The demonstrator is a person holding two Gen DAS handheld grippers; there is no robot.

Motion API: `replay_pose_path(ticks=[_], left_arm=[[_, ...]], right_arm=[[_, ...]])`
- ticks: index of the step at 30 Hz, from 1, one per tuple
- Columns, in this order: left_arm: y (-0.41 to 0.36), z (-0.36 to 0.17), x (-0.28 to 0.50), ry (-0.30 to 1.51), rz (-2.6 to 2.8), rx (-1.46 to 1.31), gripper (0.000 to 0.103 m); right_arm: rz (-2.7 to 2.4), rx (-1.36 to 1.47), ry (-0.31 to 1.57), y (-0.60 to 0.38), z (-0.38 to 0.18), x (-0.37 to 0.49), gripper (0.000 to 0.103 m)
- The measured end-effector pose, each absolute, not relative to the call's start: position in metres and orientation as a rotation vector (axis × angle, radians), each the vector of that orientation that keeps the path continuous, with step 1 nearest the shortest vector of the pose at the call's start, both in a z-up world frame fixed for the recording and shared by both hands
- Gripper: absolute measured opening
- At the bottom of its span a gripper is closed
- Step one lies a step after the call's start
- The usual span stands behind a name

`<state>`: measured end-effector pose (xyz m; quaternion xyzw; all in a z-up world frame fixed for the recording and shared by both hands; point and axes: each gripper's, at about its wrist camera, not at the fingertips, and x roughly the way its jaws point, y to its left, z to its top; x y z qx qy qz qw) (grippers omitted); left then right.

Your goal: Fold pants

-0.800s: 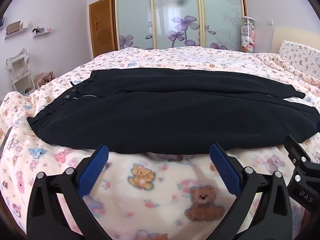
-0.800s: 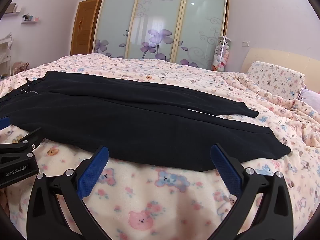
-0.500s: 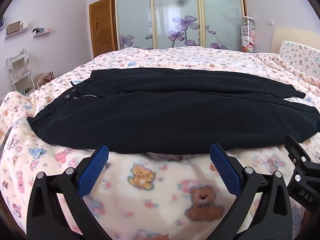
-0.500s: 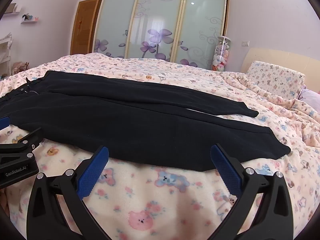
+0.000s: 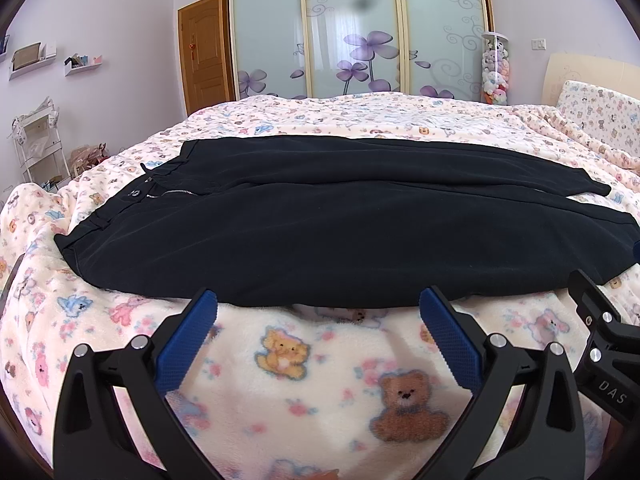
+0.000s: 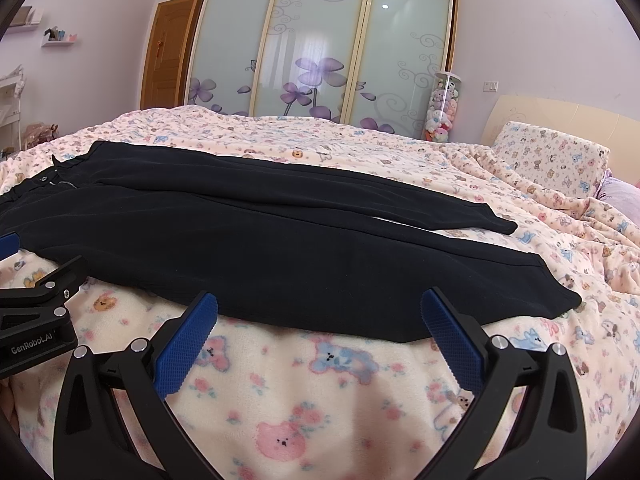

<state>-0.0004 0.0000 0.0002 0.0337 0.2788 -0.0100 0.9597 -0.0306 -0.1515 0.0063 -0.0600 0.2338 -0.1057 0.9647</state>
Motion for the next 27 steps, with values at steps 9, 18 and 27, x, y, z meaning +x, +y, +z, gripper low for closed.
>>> replay_pose_path(ticks=[9,18,27], left_arm=[[-0.0001,0.0002,-0.0004,0.566,-0.019,0.069,0.101],[0.0000,0.0002,-0.0003,0.566,-0.019,0.068,0.101],[-0.0001,0.0002,-0.0004,0.566,-0.020,0.069,0.101]], right_arm=[[-0.215,-0.122,0.475,-0.1521,0.0048,-0.0299,0.102],[-0.214,-0.123,0.477,-0.1527,0.0034,-0.0292,0.102],[-0.214,-0.123,0.478,-0.1531,0.0016,-0.0283,0.102]])
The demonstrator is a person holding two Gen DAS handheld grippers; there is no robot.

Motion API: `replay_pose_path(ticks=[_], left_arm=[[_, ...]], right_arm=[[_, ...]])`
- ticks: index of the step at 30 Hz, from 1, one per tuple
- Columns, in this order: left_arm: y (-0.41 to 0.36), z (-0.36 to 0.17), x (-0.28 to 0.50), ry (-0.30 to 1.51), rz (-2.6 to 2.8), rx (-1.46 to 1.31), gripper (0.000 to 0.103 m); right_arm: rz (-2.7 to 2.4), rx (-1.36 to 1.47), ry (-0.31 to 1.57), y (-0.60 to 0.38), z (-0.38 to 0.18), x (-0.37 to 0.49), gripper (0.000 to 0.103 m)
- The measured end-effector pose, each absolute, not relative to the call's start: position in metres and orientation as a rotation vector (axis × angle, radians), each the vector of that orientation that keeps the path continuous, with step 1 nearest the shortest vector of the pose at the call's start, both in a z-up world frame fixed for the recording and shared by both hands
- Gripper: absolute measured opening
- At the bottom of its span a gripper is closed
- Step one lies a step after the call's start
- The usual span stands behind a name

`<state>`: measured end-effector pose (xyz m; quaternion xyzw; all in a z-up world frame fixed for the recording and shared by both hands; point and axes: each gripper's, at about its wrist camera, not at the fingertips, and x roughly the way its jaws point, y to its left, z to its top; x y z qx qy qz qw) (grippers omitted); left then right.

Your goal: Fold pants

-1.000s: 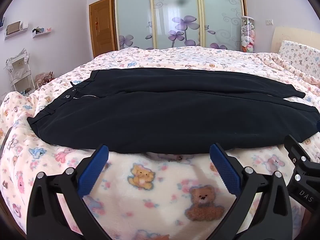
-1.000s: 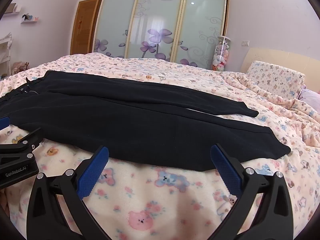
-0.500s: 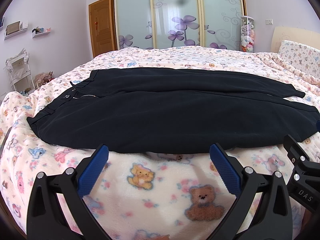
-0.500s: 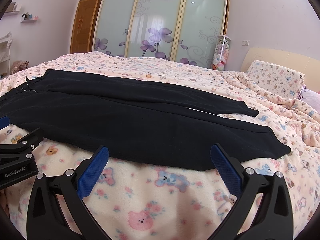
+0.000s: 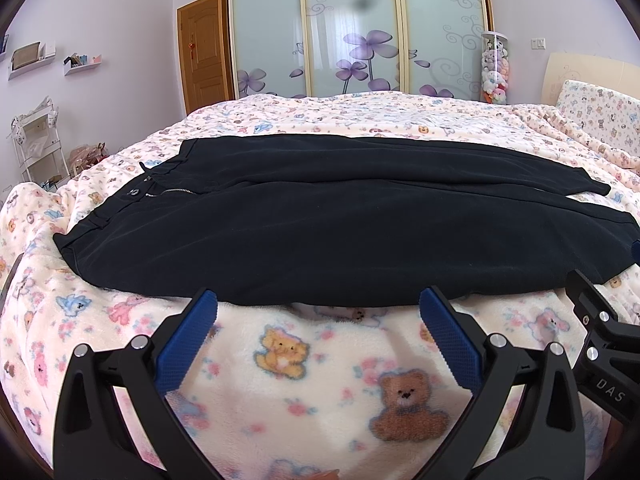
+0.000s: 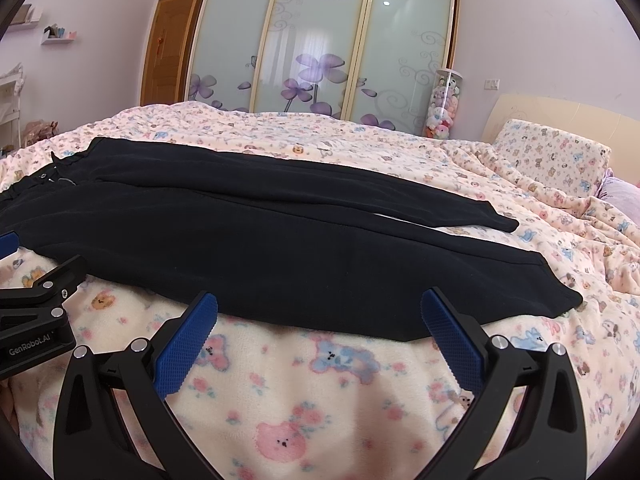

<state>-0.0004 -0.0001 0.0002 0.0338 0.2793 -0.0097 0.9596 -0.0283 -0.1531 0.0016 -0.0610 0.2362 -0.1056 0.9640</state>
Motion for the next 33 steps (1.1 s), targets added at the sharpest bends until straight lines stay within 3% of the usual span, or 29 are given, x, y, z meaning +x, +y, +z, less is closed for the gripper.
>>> replay_pose_path(ticks=[33], left_arm=[[0.0000,0.0001,-0.0003,0.568,-0.020,0.069,0.101]], right_arm=[[-0.214,-0.124,0.482,-0.1554,0.0001,-0.0283,0.102]])
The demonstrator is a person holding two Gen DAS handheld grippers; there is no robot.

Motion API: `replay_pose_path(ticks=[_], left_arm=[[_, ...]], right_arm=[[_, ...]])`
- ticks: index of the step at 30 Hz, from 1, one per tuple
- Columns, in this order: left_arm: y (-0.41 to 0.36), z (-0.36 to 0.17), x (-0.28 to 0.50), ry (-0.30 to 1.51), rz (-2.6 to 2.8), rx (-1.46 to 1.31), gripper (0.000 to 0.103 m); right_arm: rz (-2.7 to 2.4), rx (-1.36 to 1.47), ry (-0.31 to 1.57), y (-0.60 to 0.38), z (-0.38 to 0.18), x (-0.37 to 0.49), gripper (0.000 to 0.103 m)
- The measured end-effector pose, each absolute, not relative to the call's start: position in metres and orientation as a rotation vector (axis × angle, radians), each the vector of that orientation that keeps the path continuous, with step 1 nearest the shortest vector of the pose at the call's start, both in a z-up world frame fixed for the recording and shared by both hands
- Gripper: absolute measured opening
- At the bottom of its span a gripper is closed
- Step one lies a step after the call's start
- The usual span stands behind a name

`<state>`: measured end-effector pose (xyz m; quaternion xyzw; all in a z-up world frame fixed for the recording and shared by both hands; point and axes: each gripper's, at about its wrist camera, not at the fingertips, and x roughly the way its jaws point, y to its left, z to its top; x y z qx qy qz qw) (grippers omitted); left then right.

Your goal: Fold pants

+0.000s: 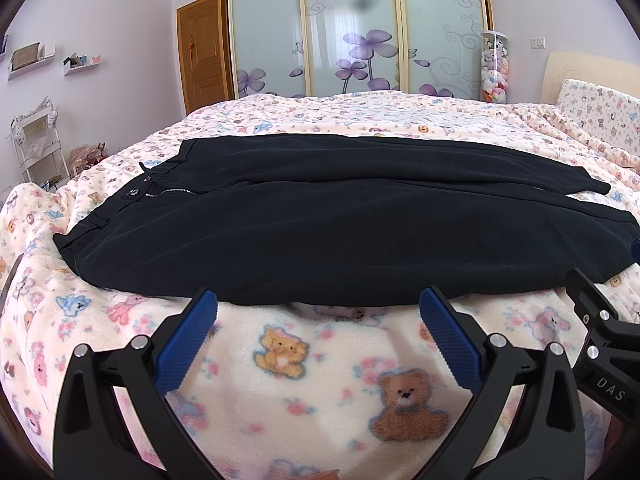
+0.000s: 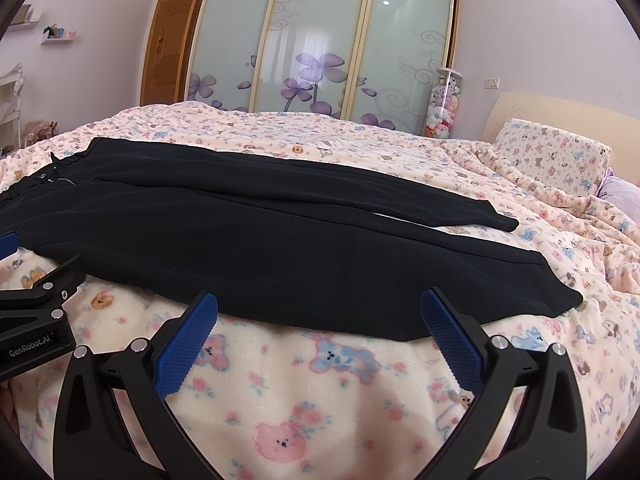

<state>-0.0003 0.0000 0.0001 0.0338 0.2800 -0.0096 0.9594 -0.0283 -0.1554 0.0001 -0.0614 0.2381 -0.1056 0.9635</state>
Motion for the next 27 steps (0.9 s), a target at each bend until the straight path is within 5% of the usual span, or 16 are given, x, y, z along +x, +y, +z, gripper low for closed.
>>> replay_pose_path(ticks=[27], left_arm=[[0.000,0.002,0.001,0.571,-0.030,0.061,0.101]], right_arm=[[-0.138,-0.038,0.500,-0.181,0.002,-0.019,0.102]])
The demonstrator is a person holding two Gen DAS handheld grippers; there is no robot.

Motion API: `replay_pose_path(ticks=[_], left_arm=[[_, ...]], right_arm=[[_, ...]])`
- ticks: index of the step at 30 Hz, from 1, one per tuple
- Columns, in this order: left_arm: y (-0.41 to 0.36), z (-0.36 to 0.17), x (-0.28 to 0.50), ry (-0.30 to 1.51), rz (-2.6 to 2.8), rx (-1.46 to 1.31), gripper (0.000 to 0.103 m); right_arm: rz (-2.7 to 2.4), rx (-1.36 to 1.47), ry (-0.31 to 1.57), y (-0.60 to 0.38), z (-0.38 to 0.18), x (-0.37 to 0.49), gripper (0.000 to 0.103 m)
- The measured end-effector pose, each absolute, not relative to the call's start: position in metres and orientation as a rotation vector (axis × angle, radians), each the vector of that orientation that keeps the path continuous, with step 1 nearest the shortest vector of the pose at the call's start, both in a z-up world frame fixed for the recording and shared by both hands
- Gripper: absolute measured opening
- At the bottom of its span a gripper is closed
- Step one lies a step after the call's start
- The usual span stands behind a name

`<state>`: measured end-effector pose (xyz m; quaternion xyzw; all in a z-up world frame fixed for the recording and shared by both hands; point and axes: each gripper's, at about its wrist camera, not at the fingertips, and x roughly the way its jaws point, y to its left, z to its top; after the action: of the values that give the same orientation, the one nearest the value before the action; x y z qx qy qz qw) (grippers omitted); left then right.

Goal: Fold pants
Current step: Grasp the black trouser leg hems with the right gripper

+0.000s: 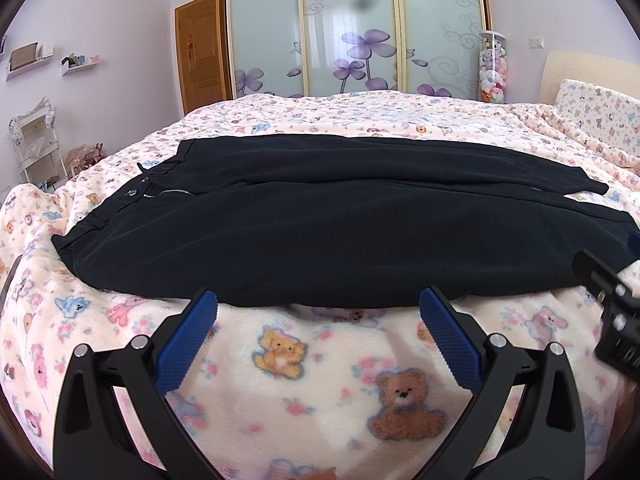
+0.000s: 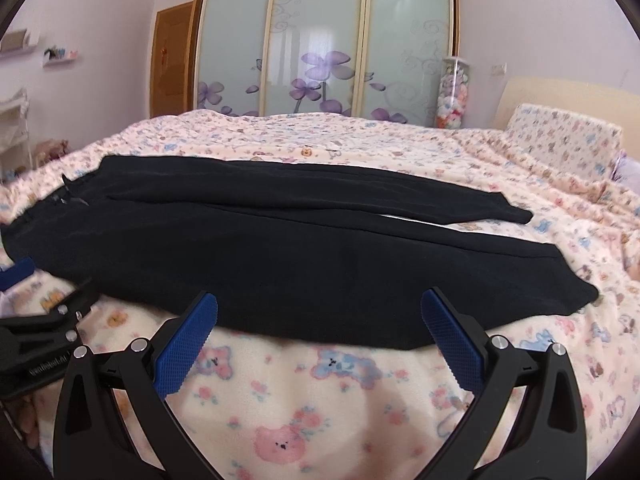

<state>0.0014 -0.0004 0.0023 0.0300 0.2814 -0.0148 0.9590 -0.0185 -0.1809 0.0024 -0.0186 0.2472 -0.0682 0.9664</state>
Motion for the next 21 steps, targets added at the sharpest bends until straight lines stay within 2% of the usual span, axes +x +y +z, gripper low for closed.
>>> replay_pose_path(ticks=[10,16,21], left_arm=[[0.004,0.026,0.011,0.545,-0.012,0.092,0.101],[0.028,0.025,0.030,0.596,0.004,0.012,0.101],[0.035,0.011,0.031,0.628,0.015,0.012,0.101]], right_arm=[[-0.090,0.069,0.518,-0.237,0.055,0.019,0.102],[-0.154,0.127,0.433,-0.300,0.088,0.058,0.102],[-0.278,0.252,0.537,-0.379,0.107,0.129,0.102]])
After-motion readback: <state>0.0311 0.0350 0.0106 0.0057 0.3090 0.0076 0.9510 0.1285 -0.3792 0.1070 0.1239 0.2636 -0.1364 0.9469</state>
